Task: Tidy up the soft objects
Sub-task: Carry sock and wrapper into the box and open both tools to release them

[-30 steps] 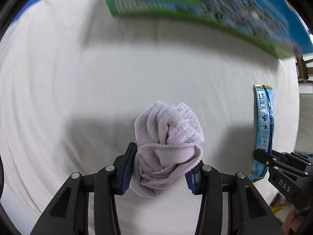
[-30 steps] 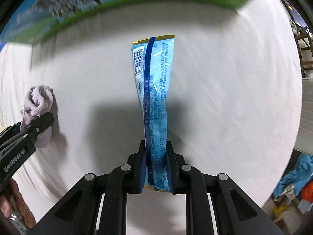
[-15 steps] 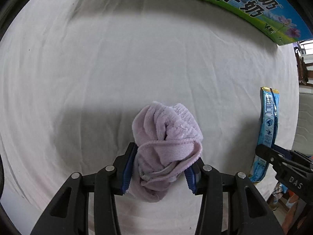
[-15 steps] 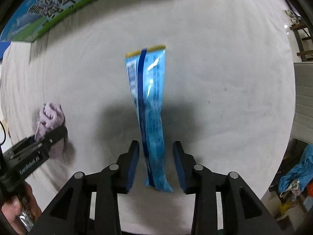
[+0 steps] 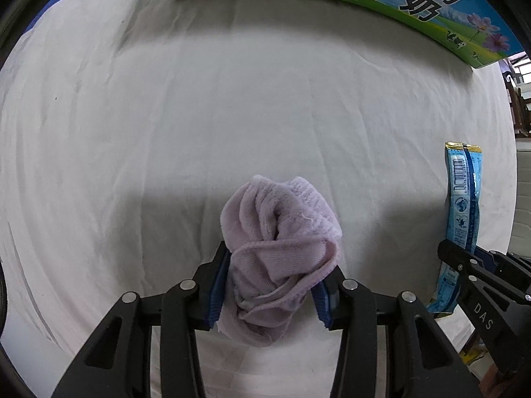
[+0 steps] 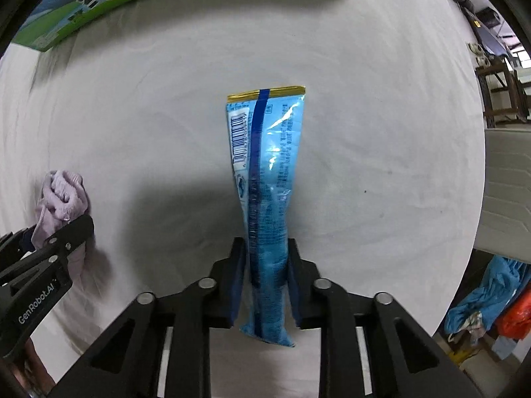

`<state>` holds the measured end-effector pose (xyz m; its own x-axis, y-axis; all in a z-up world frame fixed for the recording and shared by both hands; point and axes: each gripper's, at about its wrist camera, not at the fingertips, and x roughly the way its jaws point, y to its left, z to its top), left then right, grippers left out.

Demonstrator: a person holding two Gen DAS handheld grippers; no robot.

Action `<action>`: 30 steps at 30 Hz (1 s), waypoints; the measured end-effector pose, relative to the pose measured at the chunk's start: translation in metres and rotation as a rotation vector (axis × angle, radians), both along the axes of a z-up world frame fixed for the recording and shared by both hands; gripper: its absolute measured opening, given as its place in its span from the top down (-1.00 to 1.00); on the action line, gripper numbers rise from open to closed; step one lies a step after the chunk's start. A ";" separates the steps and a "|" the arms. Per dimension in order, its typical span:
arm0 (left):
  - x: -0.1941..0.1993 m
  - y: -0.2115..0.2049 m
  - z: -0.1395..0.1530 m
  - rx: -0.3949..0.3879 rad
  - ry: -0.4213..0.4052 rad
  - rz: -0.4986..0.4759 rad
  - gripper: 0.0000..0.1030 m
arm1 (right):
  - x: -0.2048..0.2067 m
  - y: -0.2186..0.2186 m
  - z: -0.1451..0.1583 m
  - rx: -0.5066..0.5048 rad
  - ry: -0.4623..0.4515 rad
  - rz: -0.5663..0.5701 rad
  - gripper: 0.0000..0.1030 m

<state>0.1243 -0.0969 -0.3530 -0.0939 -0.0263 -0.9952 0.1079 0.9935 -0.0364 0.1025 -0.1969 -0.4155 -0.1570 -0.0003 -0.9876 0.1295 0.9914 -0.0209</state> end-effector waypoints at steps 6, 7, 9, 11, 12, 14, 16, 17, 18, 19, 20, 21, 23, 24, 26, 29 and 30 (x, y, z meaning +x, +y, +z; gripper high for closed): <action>0.000 0.001 0.011 -0.031 -0.004 0.015 0.28 | 0.011 -0.009 0.008 0.034 0.006 0.002 0.72; -0.001 0.000 0.016 -0.039 -0.010 0.015 0.28 | 0.008 -0.007 0.014 0.044 0.000 0.002 0.72; -0.002 -0.004 0.031 -0.063 -0.026 0.014 0.28 | 0.004 -0.009 0.028 0.069 -0.019 0.006 0.72; -0.002 -0.009 0.049 -0.089 -0.047 0.012 0.28 | 0.003 -0.014 0.046 0.090 -0.045 0.010 0.72; -0.001 -0.010 0.056 -0.101 -0.055 0.010 0.28 | 0.004 -0.015 0.054 0.100 -0.058 0.012 0.72; 0.002 -0.014 0.081 -0.136 -0.087 0.009 0.28 | 0.008 -0.015 0.076 0.132 -0.092 0.011 0.72; 0.007 -0.016 0.102 -0.159 -0.118 0.010 0.28 | 0.014 -0.020 0.104 0.171 -0.137 0.003 0.72; 0.012 -0.017 0.116 -0.179 -0.138 0.012 0.28 | 0.016 -0.021 0.114 0.185 -0.155 0.000 0.72; 0.017 -0.018 0.128 -0.195 -0.157 0.013 0.28 | 0.017 -0.028 0.126 0.199 -0.175 -0.002 0.72; 0.024 -0.019 0.143 -0.209 -0.182 0.013 0.28 | 0.022 -0.028 0.143 0.217 -0.206 -0.003 0.72; 0.031 -0.018 0.155 -0.220 -0.201 0.012 0.28 | 0.027 -0.029 0.155 0.226 -0.228 -0.003 0.72; 0.040 -0.017 0.169 -0.234 -0.224 0.012 0.28 | 0.033 -0.029 0.171 0.239 -0.258 -0.008 0.72; 0.058 -0.014 0.189 -0.251 -0.261 0.013 0.28 | 0.047 -0.034 0.192 0.269 -0.301 -0.021 0.72; 0.070 -0.011 0.198 -0.254 -0.283 0.013 0.28 | 0.056 -0.036 0.206 0.283 -0.332 -0.034 0.72; 0.091 -0.005 0.210 -0.251 -0.310 0.014 0.28 | 0.072 -0.047 0.231 0.296 -0.380 -0.055 0.72; 0.124 0.001 0.218 -0.230 -0.343 0.016 0.28 | 0.100 -0.032 0.253 0.324 -0.432 -0.111 0.72; 0.137 0.003 0.218 -0.224 -0.351 0.020 0.28 | 0.107 -0.031 0.256 0.330 -0.444 -0.126 0.72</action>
<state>0.2616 -0.0937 -0.1353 0.2531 -0.2440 -0.9362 0.1327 0.9673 -0.2162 0.2098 -0.2284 -0.1593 0.2943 0.3111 -0.9037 0.1730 0.9126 0.3705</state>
